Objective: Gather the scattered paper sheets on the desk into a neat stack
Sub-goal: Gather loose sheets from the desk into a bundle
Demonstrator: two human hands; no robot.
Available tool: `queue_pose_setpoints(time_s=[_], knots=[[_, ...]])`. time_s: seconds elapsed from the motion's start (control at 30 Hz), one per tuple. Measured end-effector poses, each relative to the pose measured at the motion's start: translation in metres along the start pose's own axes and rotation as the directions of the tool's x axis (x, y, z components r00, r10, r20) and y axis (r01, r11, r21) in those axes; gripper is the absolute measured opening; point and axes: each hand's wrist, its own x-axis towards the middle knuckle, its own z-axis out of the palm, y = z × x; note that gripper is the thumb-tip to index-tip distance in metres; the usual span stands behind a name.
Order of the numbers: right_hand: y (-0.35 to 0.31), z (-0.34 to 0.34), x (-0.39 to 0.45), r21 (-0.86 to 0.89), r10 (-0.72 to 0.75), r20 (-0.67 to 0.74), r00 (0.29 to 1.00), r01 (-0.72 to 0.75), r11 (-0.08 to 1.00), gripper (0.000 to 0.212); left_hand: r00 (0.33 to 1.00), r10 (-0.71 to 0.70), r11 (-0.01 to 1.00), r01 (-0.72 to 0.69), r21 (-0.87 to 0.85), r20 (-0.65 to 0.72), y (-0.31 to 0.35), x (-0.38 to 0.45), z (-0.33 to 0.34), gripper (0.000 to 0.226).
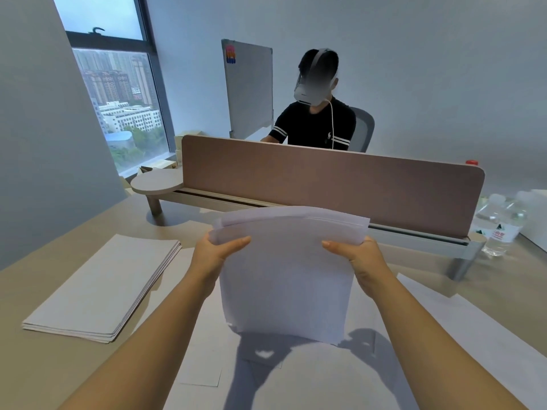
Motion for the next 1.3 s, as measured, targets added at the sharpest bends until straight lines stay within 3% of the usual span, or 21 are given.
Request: queue_pose_setpoints(time_s=[0.17,0.37,0.53,0.63,0.7,0.8,0.9,1.0,1.13,1.23,1.3], knots=[[0.000,0.007,0.000,0.013,-0.028,0.033,0.999,0.028,1.000,0.036,1.000,0.017,0.998,-0.018,-0.066,-0.024,0.009,-0.002,0.013,0.030],[0.006,0.001,0.002,0.035,-0.033,0.018,0.999,0.032,0.999,0.034,0.980,-0.098,0.989,0.078,-0.125,-0.172,0.021,0.008,0.022,0.035],[0.012,-0.003,0.005,0.051,-0.033,0.047,0.998,0.031,0.998,0.028,0.978,0.025,0.999,-0.034,-0.041,-0.206,0.020,0.011,0.027,0.031],[0.017,-0.003,0.008,0.036,-0.007,0.043,0.999,0.006,0.999,0.028,0.984,0.120,0.993,-0.122,-0.006,-0.133,0.014,0.016,0.024,0.022],[0.021,-0.003,0.010,0.005,0.022,0.052,0.998,-0.023,1.000,0.025,0.993,0.111,0.993,-0.109,0.049,-0.045,0.003,0.017,0.021,0.017],[0.032,-0.006,0.011,-0.025,0.064,0.043,0.997,-0.063,0.998,0.020,1.000,0.002,1.000,-0.003,0.027,0.019,-0.020,0.017,0.015,0.038],[0.039,-0.003,0.011,-0.008,0.099,-0.001,0.995,-0.099,0.995,0.016,0.998,-0.031,0.993,0.025,0.115,0.057,-0.036,0.014,0.015,0.052],[0.030,0.005,0.015,0.035,0.079,-0.034,0.996,-0.078,0.996,0.013,0.999,0.007,0.999,-0.009,0.045,0.032,-0.030,0.017,0.013,0.039],[0.023,0.006,0.020,0.032,0.040,-0.045,0.998,-0.039,0.999,0.009,0.992,0.056,0.998,-0.061,0.035,0.117,-0.021,0.027,0.003,0.035],[0.039,0.010,0.016,-0.075,0.161,-0.026,0.987,-0.162,0.984,0.022,0.990,-0.050,0.998,0.043,0.054,0.133,-0.039,0.023,-0.002,0.041],[0.046,0.015,0.013,-0.124,0.158,-0.044,0.987,-0.162,0.979,0.034,0.985,-0.101,0.994,0.095,0.050,0.142,-0.053,0.020,-0.003,0.040]])
